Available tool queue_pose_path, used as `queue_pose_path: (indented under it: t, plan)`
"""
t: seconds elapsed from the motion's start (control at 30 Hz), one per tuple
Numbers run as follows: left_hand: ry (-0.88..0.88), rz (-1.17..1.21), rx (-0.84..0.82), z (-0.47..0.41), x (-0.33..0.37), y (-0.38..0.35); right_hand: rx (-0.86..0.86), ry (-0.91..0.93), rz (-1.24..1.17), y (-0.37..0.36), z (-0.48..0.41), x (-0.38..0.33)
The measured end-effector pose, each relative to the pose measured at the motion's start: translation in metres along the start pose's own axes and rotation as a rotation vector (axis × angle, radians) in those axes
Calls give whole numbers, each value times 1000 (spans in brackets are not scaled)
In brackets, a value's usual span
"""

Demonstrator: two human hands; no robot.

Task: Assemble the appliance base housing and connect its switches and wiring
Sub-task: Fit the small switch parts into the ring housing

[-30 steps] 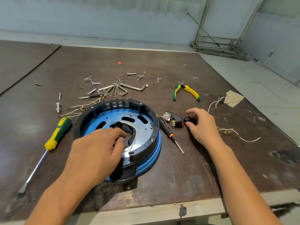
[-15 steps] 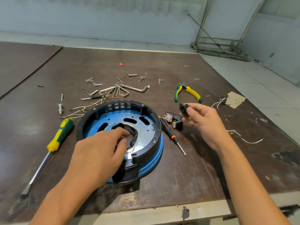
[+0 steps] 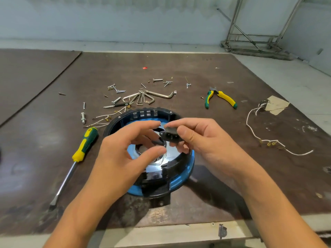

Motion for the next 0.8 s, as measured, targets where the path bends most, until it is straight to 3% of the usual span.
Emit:
queue_pose_path:
  t: [0.17, 0.5, 0.8]
  plan:
    - [-24, -42, 49, -2, 0, 9, -64, 58, 228, -26, -2, -13]
    - [83, -39, -120, 11, -19, 8, -276, 64, 697, -42, 2, -3]
    - [108, -88, -225, 14, -25, 9, -234, 123, 688, -46, 1, -10]
Point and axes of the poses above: each hand's wrist, its own z-axis away from the middle knuckle, its own y-axis out of the back of the hand, x = y × z, the point moved 10 cm from there along -z, towards the middle knuckle, and after that the axes turned 2 degrees about -x, right-handed, at the moved point
